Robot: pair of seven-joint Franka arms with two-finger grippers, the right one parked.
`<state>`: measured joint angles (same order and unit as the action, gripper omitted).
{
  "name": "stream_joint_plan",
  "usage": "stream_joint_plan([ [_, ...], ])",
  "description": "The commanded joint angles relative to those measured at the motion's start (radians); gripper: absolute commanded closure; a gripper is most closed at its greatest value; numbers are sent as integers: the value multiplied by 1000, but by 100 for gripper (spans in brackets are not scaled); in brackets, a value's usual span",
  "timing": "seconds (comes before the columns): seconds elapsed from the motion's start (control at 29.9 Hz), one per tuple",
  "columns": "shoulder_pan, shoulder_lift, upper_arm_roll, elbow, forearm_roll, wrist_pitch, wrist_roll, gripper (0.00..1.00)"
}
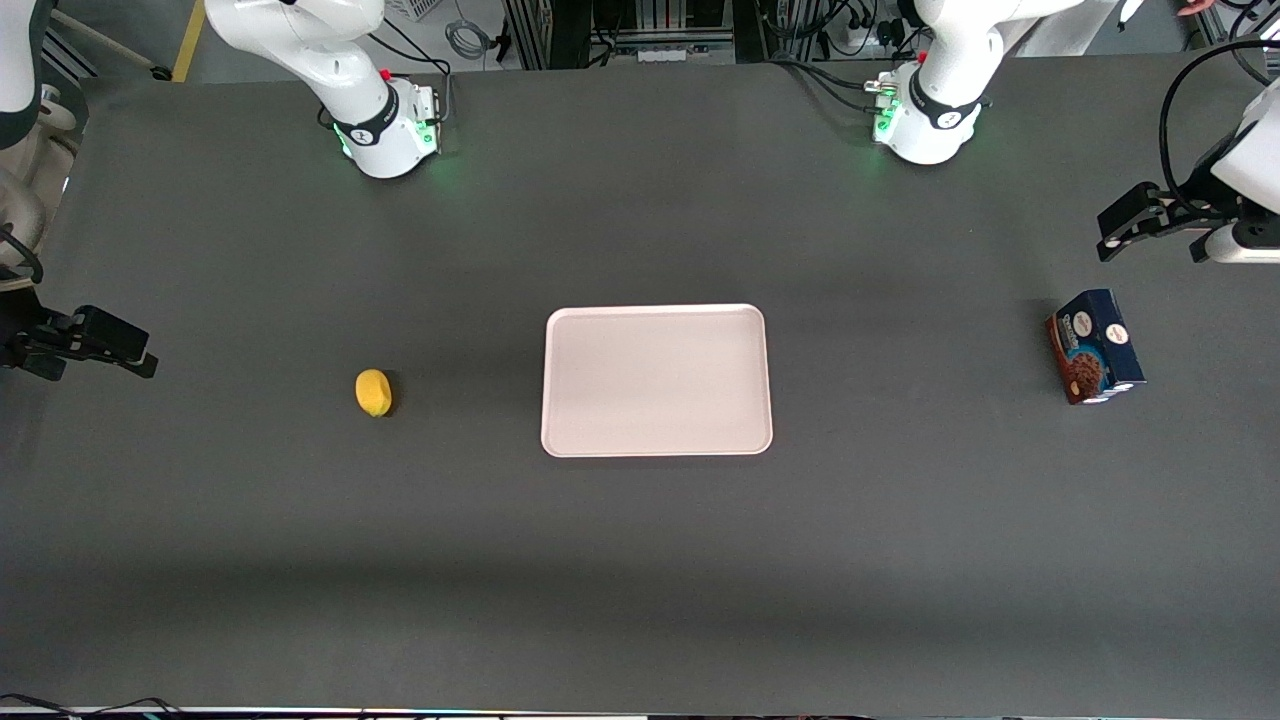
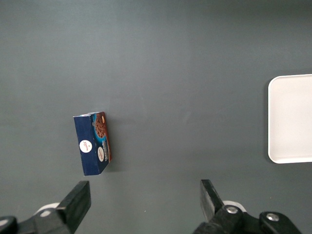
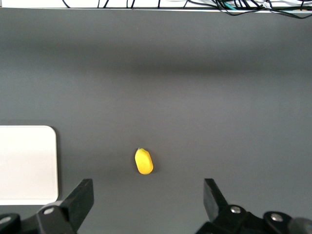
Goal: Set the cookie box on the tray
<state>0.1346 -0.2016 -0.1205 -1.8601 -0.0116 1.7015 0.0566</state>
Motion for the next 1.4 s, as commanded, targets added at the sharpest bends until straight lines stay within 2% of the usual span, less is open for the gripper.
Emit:
stream_joint_plan([
  [0.0, 0, -1, 2, 10, -7, -2, 12, 0],
  [0.47, 0, -1, 12, 12, -5, 0, 12, 0],
  [0.6, -3, 1, 64, 10, -1, 3, 32, 0],
  [0.94, -3, 22, 194, 9, 4, 55, 242, 0],
  [1.17, -4, 51, 251, -7, 7, 70, 242, 0],
  [1.37, -4, 65, 254, -68, 10, 138, 238, 0],
])
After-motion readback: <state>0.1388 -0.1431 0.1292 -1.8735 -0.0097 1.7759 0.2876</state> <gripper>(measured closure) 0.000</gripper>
